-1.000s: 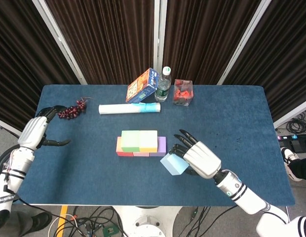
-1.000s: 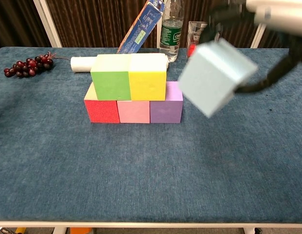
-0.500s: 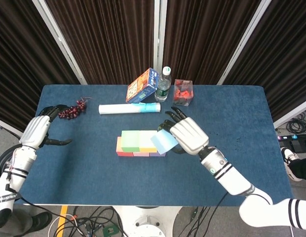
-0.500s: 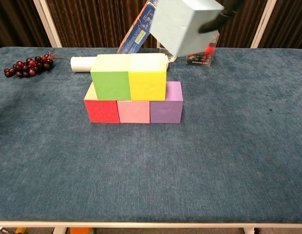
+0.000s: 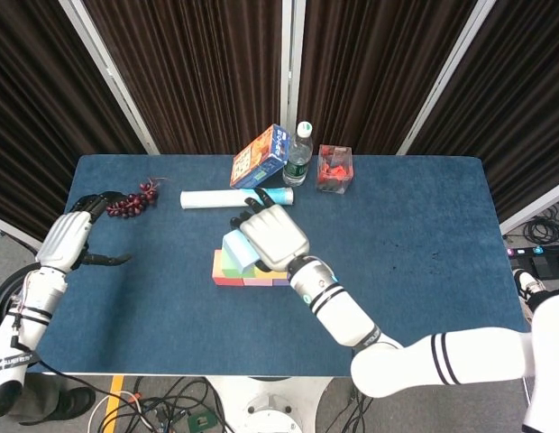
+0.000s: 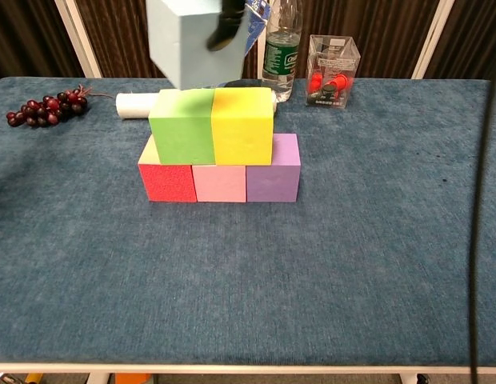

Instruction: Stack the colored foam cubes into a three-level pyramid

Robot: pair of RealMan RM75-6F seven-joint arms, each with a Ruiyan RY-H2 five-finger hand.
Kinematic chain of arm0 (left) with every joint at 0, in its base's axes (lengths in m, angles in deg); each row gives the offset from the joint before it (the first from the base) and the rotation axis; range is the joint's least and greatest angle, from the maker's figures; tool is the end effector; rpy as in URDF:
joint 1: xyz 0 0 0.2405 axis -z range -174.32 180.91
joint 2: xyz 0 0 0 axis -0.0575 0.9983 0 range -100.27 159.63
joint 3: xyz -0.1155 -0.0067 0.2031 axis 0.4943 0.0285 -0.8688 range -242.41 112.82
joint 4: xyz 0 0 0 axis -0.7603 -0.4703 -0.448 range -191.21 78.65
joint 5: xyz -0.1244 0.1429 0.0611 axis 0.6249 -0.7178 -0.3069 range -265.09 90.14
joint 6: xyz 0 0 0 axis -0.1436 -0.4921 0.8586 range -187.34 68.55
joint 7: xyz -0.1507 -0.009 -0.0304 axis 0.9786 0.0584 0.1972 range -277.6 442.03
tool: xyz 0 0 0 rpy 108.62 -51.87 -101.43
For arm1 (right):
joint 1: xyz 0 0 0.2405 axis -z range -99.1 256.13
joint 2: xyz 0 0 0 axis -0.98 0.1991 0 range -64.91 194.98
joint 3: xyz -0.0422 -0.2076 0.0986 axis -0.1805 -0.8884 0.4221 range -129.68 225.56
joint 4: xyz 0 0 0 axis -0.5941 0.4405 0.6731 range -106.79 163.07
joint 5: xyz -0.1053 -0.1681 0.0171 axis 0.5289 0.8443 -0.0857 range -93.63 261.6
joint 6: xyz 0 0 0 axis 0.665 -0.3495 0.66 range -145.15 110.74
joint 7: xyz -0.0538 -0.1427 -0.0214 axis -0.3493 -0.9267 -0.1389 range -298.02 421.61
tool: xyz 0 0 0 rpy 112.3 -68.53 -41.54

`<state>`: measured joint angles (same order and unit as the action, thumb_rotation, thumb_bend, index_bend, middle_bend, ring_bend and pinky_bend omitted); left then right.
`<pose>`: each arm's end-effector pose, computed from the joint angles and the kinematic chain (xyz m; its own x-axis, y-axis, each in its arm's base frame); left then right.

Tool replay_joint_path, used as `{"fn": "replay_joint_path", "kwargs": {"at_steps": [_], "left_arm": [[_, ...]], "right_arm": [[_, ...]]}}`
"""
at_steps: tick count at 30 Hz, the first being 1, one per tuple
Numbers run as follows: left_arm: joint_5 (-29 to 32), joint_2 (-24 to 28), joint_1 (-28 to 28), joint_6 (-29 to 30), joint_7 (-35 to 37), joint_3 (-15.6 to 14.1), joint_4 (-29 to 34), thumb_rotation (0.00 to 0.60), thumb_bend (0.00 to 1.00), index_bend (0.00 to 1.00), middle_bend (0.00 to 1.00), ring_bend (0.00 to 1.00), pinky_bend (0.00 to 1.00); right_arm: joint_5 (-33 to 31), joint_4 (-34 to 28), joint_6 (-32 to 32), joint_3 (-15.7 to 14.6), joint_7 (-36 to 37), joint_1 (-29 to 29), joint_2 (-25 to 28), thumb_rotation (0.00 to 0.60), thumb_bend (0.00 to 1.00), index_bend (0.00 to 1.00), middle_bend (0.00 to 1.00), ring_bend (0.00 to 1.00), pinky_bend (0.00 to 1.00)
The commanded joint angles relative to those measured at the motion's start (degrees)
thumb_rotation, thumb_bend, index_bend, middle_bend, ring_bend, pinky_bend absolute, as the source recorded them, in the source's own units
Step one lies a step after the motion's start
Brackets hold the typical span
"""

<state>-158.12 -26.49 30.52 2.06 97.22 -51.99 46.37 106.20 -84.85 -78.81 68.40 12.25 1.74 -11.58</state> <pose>-0.1951 0.3091 0.1619 0.0533 0.1713 0.9838 0.9906 -0.1334 -0.0305 0.0807 -0.3241 0.0409 0.5619 -0.1676 0.8101 -0.7220 -0.5773 0.3814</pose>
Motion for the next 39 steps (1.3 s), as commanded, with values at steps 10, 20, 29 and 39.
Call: {"fn": "replay_joint_path", "kwargs": {"at_steps": [10, 20, 29, 39], "left_arm": [[-0.50, -0.50, -0.23, -0.30, 1.38, -0.37, -1.29, 0.600, 0.06, 0.17, 0.12, 0.16, 0.09], [-0.93, -0.69, -0.14, -0.28, 1.56, -0.40, -1.38, 0.600, 0.06, 0.17, 0.12, 0.16, 0.09], [-0.67, -1.00, -0.17, -0.52, 2.13, -0.41, -2.15, 0.600, 0.06, 0.17, 0.12, 0.16, 0.09], [-0.45, -0.94, -0.15, -0.45, 1.99, -0.24, -2.11, 0.600, 0.06, 0.17, 0.12, 0.16, 0.09]], "right_arm": [[-7.33, 2.50, -4.93, -0.98, -4.71, -4.81, -3.32, 0.600, 0.12, 0.29, 0.50, 0.12, 0.00], [-9.91, 1.52, -4.36, -2.30, -5.27, -5.28, -1.94, 0.600, 0.12, 0.25, 0.48, 0.12, 0.00], [-9.95, 2.20, -2.21, -3.58, -4.23, -5.28, -1.92, 0.600, 0.10, 0.11, 0.33, 0.05, 0.00], [-3.80, 1.76, 4.80, -4.54, 1.30, -2.87, 2.58, 0.600, 0.00, 0.00, 0.08, 0.00, 0.00]]}}
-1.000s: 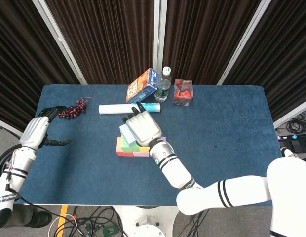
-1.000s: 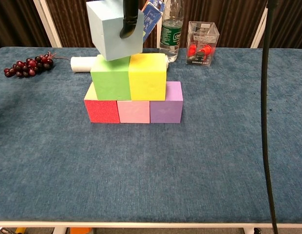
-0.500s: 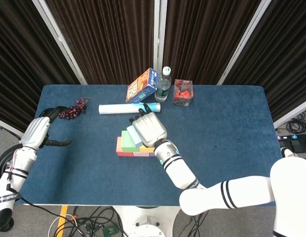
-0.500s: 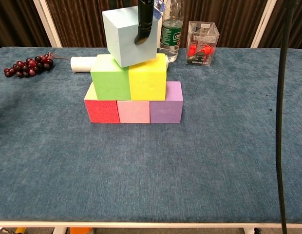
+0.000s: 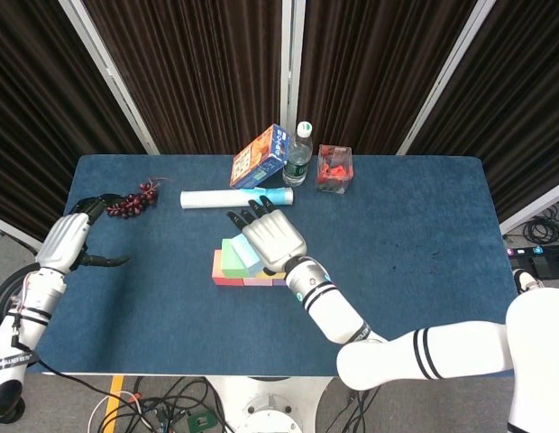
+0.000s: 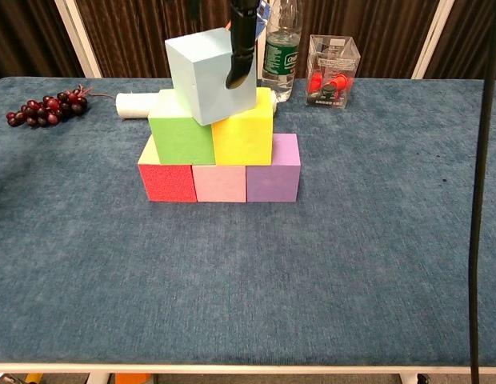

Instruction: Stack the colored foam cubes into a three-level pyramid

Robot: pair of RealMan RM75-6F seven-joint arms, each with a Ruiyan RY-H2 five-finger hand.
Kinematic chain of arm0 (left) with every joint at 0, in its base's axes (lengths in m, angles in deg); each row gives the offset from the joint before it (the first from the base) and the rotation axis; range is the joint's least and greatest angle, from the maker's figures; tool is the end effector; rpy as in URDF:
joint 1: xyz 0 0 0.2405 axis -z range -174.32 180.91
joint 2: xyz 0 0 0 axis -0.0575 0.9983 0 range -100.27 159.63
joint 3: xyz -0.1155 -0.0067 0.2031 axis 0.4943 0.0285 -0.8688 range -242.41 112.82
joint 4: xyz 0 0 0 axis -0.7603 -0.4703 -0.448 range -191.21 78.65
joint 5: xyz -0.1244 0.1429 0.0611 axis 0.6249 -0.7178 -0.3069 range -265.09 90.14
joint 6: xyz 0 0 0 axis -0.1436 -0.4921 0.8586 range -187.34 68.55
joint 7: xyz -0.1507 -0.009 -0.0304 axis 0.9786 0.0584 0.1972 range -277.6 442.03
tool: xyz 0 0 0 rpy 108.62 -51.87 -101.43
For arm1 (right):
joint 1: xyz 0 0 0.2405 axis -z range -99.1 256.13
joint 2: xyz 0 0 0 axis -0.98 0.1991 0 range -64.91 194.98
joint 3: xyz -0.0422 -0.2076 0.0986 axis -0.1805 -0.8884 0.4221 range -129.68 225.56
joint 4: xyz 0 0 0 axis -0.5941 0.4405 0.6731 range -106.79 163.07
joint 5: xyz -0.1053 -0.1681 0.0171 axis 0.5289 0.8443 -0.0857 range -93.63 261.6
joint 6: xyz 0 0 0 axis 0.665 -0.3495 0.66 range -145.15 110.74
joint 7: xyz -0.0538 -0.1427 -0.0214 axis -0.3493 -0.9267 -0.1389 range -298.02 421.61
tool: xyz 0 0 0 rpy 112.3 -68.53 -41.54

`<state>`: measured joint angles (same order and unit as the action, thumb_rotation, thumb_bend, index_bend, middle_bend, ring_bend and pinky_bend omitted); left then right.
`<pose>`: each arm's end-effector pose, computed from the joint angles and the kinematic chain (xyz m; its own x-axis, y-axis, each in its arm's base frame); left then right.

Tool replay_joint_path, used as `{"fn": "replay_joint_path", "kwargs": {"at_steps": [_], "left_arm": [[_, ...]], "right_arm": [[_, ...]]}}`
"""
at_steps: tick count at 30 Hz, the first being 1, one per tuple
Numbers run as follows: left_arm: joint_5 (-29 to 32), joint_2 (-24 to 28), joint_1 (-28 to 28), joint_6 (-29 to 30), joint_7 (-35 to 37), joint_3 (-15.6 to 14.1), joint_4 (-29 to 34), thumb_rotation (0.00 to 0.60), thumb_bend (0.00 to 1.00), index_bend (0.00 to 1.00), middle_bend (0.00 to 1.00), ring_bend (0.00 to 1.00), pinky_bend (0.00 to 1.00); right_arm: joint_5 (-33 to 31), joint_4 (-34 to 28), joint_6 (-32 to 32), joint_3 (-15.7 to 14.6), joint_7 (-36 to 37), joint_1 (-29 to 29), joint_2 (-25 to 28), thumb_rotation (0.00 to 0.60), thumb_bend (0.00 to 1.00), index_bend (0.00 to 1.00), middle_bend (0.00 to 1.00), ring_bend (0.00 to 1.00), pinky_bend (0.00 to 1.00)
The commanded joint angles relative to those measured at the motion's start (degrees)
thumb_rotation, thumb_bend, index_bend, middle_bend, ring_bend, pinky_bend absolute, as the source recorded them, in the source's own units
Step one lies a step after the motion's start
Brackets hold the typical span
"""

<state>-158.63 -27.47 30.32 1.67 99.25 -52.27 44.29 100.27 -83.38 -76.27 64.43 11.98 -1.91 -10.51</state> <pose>-0.2028 0.3106 0.1595 0.0372 0.1758 0.9837 0.9926 -0.1205 -0.0160 0.0685 -0.3281 0.0294 0.6282 -0.2256 0.7446 -0.7071 -0.5648 0.4255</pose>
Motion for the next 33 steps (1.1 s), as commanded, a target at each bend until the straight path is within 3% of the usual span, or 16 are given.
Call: {"fn": "replay_joint_path", "kwargs": {"at_steps": [1, 12, 20, 33], "left_arm": [[0.11, 0.06, 0.05, -0.05, -0.07, 0.07, 0.02, 0.600, 0.06, 0.17, 0.12, 0.16, 0.09], [0.96, 0.14, 0.11, -0.26, -0.31, 0.31, 0.03, 0.600, 0.06, 0.17, 0.12, 0.16, 0.09], [1.01, 0.23, 0.04, -0.19, -0.66, 0.28, 0.43, 0.600, 0.06, 0.17, 0.12, 0.16, 0.09], [1.28, 0.15, 0.08, -0.25, -0.44, 0.50, 0.26, 0.600, 0.06, 0.17, 0.12, 0.16, 0.09]], "right_arm": [[2.74, 0.55, 3.18, -0.90, 1.72, 0.78, 1.87, 0.600, 0.00, 0.00, 0.08, 0.00, 0.00], [15.65, 6.55, 13.28, -4.14, 5.48, 0.80, 4.52, 0.600, 0.00, 0.00, 0.11, 0.00, 0.00], [21.31, 9.43, 15.85, -6.05, 8.44, 0.81, 3.97, 0.600, 0.00, 0.00, 0.14, 0.00, 0.00], [27.78, 11.04, 16.78, -7.41, 13.36, 1.57, 3.10, 0.600, 0.00, 0.18, 0.18, 0.00, 0.00]]}}
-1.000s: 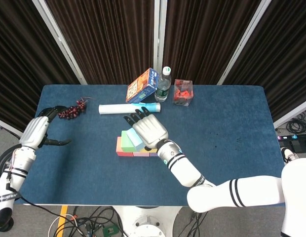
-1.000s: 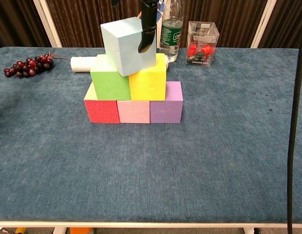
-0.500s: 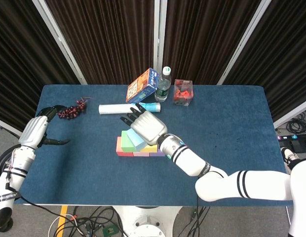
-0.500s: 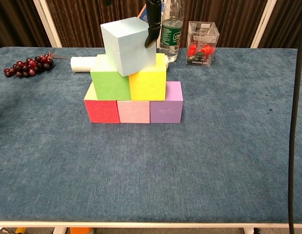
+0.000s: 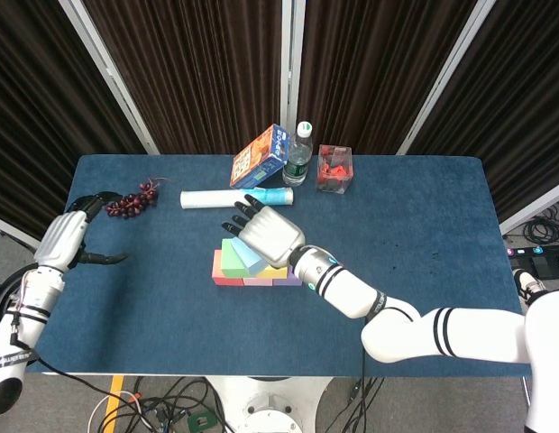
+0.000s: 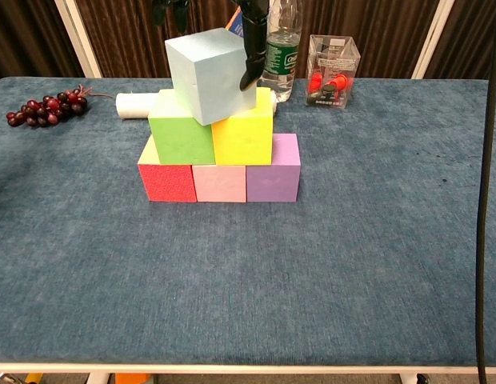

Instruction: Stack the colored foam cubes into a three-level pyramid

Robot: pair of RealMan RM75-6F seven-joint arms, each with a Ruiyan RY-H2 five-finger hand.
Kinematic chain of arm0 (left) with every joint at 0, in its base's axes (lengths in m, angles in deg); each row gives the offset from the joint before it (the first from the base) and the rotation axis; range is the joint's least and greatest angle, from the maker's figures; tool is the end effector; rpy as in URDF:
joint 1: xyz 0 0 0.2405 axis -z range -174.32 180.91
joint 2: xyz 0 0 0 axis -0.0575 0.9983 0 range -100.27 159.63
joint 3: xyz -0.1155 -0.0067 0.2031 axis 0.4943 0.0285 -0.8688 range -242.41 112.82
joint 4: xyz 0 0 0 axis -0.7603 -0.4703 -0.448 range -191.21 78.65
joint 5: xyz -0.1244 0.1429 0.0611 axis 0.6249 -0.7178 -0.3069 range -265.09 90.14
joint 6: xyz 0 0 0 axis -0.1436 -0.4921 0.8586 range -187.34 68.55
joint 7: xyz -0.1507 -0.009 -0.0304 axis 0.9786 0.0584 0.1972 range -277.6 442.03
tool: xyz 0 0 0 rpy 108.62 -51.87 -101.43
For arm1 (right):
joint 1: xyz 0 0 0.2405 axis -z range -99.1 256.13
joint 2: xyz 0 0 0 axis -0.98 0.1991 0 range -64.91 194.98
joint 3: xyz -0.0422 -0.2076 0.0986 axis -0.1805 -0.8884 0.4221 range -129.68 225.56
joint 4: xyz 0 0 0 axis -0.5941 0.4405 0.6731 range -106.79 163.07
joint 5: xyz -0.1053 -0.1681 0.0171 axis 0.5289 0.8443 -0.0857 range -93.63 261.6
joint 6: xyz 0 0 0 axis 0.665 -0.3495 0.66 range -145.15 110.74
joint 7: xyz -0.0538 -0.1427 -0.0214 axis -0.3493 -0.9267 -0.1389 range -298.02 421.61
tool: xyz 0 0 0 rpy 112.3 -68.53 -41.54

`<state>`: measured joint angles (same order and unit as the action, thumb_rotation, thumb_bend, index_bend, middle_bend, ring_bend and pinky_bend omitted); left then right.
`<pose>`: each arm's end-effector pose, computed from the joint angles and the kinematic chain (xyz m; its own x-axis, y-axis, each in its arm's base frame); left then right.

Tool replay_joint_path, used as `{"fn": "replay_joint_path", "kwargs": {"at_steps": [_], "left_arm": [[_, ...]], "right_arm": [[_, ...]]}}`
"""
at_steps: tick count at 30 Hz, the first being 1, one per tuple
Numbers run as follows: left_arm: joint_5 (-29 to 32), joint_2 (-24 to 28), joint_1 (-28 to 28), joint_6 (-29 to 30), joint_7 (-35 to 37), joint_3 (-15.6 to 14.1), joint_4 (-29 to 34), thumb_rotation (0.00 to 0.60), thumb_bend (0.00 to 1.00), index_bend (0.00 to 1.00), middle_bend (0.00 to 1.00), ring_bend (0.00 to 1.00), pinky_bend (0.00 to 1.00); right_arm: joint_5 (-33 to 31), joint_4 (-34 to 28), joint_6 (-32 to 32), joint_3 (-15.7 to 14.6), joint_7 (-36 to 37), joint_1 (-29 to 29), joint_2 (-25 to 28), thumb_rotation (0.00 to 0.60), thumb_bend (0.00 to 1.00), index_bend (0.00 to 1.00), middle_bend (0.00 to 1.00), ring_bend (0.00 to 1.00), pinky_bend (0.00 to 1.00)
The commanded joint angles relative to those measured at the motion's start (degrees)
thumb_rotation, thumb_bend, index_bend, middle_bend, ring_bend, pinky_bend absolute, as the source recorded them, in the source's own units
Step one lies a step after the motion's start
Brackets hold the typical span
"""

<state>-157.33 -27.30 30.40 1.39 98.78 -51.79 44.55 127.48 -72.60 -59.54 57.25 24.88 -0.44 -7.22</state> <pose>-0.2031 0.3123 0.1613 0.0312 0.1699 0.9850 0.9942 -0.1068 -0.0131 0.0568 -0.3479 0.0253 0.7496 -0.0549 0.6596 -0.4623 -0.7565 0.4625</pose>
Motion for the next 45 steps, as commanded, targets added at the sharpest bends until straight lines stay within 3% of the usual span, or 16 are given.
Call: {"fn": "replay_joint_path", "kwargs": {"at_steps": [1, 10, 16, 21, 33, 45], "left_arm": [[-0.04, -0.02, -0.03, 0.04, 0.06, 0.01, -0.01, 0.600, 0.06, 0.17, 0.12, 0.16, 0.09], [-0.08, -0.17, -0.12, 0.06, 0.47, 0.04, -0.29, 0.600, 0.06, 0.17, 0.12, 0.16, 0.09], [-0.10, -0.20, -0.28, 0.21, 0.87, 0.10, -0.51, 0.600, 0.06, 0.17, 0.12, 0.16, 0.09], [-0.25, -0.06, -0.61, 0.61, 1.06, 0.05, -0.43, 0.600, 0.06, 0.17, 0.12, 0.16, 0.09], [-0.88, 0.12, -0.73, 0.87, 1.09, 0.00, -0.10, 0.600, 0.06, 0.17, 0.12, 0.16, 0.09], [-1.04, -0.26, -0.70, 0.61, 1.55, -0.12, -0.64, 0.600, 0.06, 0.17, 0.12, 0.16, 0.09]], "right_arm": [[0.79, 0.33, 0.03, -0.30, 0.66, 0.11, -0.25, 0.600, 0.00, 0.19, 0.18, 0.00, 0.00], [2.76, 1.48, -0.83, -0.57, 2.06, 0.25, -1.23, 0.600, 0.01, 0.22, 0.21, 0.00, 0.00], [4.01, 2.55, -3.56, -0.27, 1.98, 0.66, -3.04, 0.600, 0.05, 0.38, 0.35, 0.00, 0.00], [2.88, 0.48, -7.01, 0.62, 0.25, 0.85, -2.68, 0.600, 0.06, 0.42, 0.40, 0.02, 0.00], [-15.63, -7.54, -20.53, 2.43, -15.92, -3.56, -4.36, 0.600, 0.06, 0.41, 0.55, 0.18, 0.00], [-25.94, -9.82, -28.97, 4.85, -22.99, -6.40, -8.93, 0.600, 0.06, 0.37, 0.59, 0.24, 0.00]]}}
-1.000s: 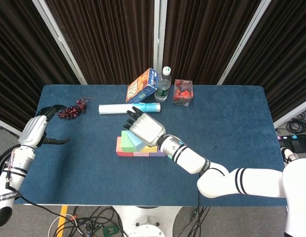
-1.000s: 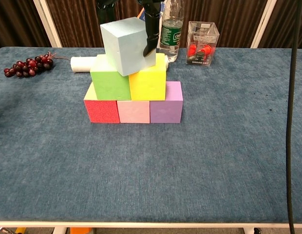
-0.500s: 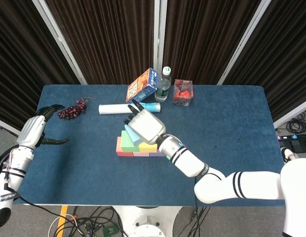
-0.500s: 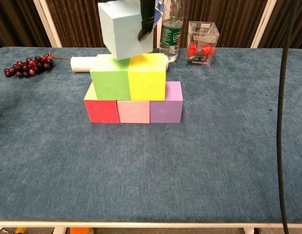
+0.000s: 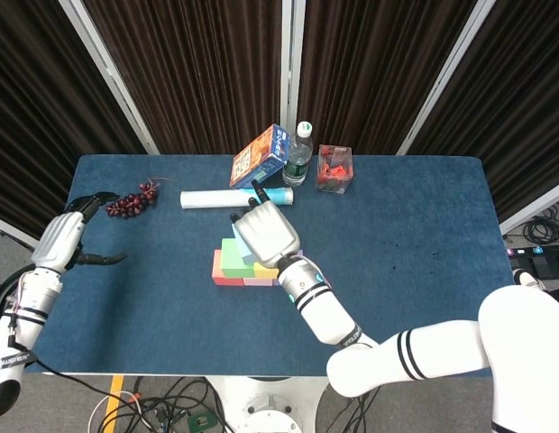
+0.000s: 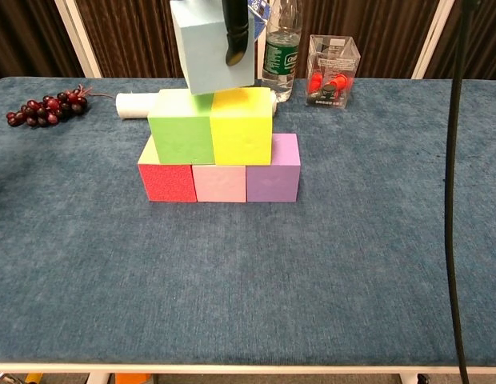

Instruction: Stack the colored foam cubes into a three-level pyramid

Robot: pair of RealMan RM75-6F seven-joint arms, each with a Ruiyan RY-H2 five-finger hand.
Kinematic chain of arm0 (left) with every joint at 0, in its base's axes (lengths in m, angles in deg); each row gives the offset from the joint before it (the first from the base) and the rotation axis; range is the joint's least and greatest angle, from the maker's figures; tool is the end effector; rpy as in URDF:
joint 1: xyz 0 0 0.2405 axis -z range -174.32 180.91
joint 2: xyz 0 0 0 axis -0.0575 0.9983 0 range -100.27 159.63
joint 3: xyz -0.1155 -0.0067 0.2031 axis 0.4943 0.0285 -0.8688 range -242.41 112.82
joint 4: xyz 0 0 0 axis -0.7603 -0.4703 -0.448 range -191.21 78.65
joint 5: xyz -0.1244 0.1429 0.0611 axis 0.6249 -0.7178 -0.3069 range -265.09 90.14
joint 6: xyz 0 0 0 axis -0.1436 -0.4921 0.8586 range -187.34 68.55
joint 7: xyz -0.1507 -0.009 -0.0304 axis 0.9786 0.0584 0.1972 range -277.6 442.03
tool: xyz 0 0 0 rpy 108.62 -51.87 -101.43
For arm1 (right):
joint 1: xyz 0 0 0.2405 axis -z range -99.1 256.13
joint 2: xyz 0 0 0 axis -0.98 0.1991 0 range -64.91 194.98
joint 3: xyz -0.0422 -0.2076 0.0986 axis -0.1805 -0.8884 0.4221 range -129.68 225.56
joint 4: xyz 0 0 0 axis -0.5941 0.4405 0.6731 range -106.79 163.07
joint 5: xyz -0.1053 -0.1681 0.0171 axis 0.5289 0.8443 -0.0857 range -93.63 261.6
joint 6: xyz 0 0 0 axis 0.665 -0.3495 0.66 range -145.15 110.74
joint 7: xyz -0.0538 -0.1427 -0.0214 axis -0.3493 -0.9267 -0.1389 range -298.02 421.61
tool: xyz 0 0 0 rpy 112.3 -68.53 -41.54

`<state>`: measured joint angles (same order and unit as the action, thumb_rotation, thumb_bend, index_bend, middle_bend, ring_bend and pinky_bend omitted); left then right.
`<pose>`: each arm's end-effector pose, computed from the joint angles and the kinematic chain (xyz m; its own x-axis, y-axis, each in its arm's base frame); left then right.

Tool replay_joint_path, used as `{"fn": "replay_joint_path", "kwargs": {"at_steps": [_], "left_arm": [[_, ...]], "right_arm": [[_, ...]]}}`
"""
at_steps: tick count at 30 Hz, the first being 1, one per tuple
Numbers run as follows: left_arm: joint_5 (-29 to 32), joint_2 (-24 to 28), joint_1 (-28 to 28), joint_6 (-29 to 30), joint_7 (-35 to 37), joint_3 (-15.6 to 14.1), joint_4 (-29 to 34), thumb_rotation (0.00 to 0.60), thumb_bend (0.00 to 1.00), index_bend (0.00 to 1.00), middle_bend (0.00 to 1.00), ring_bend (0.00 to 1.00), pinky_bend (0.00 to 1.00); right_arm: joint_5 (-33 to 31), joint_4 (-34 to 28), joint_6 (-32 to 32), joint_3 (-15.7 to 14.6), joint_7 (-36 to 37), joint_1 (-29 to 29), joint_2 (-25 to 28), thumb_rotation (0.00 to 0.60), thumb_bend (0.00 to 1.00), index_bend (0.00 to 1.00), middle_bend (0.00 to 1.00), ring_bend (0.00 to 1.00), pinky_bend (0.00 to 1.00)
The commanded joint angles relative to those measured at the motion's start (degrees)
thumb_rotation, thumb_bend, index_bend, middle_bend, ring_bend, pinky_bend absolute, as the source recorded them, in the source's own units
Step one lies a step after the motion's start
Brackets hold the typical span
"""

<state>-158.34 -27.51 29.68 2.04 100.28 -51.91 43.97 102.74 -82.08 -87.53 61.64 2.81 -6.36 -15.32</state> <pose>-0.2065 0.3102 0.1622 0.0161 0.1637 0.9864 0.9944 -0.1060 0.0013 0.0836 -0.3249 0.0265 0.7274 -0.0127 0.6861 -0.5787 -0.5487 0.6034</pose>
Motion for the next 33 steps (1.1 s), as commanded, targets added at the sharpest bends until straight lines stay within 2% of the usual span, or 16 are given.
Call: {"fn": "replay_joint_path", "kwargs": {"at_steps": [1, 9, 22, 26, 33], "left_arm": [[-0.07, -0.07, 0.04, -0.04, 0.11, 0.01, -0.07, 0.600, 0.06, 0.17, 0.12, 0.16, 0.09], [-0.41, -0.26, -0.02, -0.02, 0.52, -0.10, -0.41, 0.600, 0.06, 0.17, 0.12, 0.16, 0.09], [-0.55, -0.45, -0.13, -0.11, 1.10, -0.24, -0.81, 0.600, 0.06, 0.17, 0.12, 0.16, 0.09], [-0.54, -0.56, -0.19, -0.15, 1.38, -0.28, -1.06, 0.600, 0.06, 0.17, 0.12, 0.16, 0.09], [-0.80, -0.72, -0.06, -0.29, 1.94, -0.19, -1.61, 0.600, 0.06, 0.17, 0.12, 0.16, 0.09]], "right_arm": [[-1.65, -0.36, -1.38, 0.60, -1.29, -0.62, -1.14, 0.600, 0.06, 0.37, 0.59, 0.24, 0.00], [-3.71, 0.62, -4.68, 1.68, -3.36, -1.20, -4.12, 0.600, 0.06, 0.35, 0.59, 0.25, 0.00], [-6.18, 1.92, -4.86, 2.87, -5.09, -1.02, -6.08, 0.600, 0.05, 0.27, 0.55, 0.24, 0.00], [-6.66, 2.11, -4.96, 3.31, -5.49, -0.94, -6.41, 0.600, 0.05, 0.21, 0.52, 0.22, 0.00], [-8.13, 1.62, -4.53, 3.93, -6.31, -0.77, -6.20, 0.600, 0.04, 0.07, 0.40, 0.15, 0.00]]}}
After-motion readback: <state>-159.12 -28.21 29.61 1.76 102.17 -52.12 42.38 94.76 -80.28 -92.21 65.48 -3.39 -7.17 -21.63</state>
